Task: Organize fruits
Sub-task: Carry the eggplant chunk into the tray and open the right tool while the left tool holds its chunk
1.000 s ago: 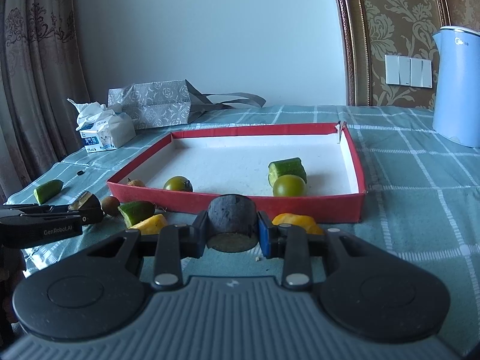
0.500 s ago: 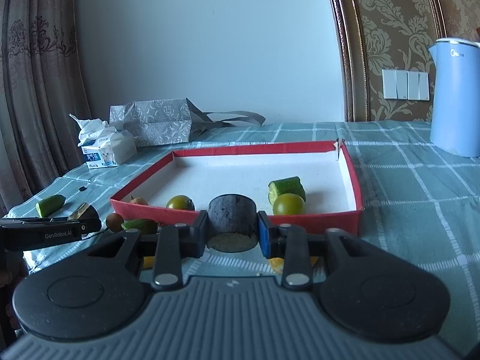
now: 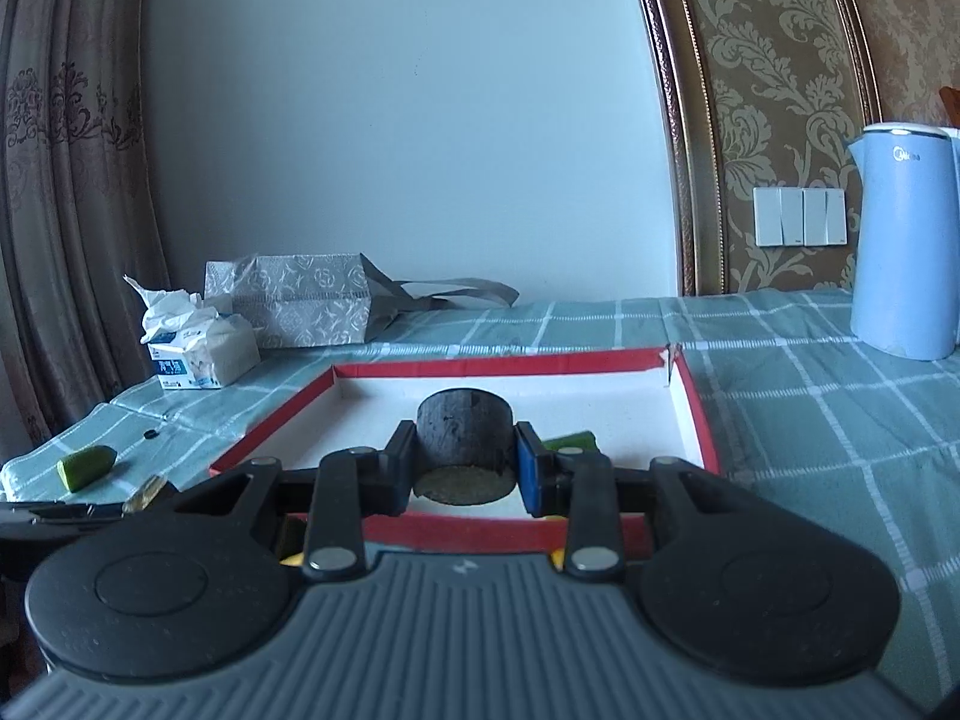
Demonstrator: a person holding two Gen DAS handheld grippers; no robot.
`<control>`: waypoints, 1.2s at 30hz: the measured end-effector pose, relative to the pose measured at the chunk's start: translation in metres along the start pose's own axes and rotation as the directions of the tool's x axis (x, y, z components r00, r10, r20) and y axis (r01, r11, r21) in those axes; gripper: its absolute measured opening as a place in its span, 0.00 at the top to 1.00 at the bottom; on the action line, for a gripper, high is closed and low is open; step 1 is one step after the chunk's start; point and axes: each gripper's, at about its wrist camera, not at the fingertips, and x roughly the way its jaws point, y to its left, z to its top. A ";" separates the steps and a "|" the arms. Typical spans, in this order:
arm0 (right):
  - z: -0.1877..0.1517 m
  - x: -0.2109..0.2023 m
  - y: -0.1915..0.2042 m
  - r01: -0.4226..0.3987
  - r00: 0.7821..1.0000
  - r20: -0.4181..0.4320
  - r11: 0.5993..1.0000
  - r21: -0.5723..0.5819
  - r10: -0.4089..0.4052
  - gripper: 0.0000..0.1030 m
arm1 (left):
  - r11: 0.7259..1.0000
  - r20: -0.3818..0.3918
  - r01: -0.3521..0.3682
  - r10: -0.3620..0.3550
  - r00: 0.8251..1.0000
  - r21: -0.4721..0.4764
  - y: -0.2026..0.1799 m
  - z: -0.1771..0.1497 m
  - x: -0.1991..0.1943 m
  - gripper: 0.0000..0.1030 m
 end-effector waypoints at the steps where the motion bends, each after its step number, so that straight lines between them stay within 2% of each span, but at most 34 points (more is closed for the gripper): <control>1: 0.001 0.002 0.001 0.000 1.000 0.004 1.000 -0.001 0.000 0.69 | 1.000 0.000 -0.001 0.001 1.000 -0.001 0.000 0.000 0.000 0.67; 20: 0.016 0.017 0.010 0.008 0.996 0.090 1.000 0.014 -0.009 0.69 | 1.000 -0.006 0.002 -0.002 1.000 -0.008 0.001 -0.001 0.002 0.67; 24: 0.015 0.018 0.010 0.015 0.996 0.089 1.000 0.006 -0.015 0.69 | 1.000 -0.001 0.009 -0.009 1.000 -0.011 0.000 -0.001 0.002 0.67; 28: 0.016 0.018 0.010 0.003 0.996 0.085 1.000 0.008 -0.004 0.69 | 1.000 0.035 0.008 -0.008 0.999 -0.001 -0.001 -0.001 -0.004 0.67; 36: 0.017 0.026 0.008 0.025 0.997 0.075 1.000 -0.018 -0.023 0.69 | 1.000 0.008 0.011 -0.011 1.000 -0.020 0.003 0.000 0.000 0.67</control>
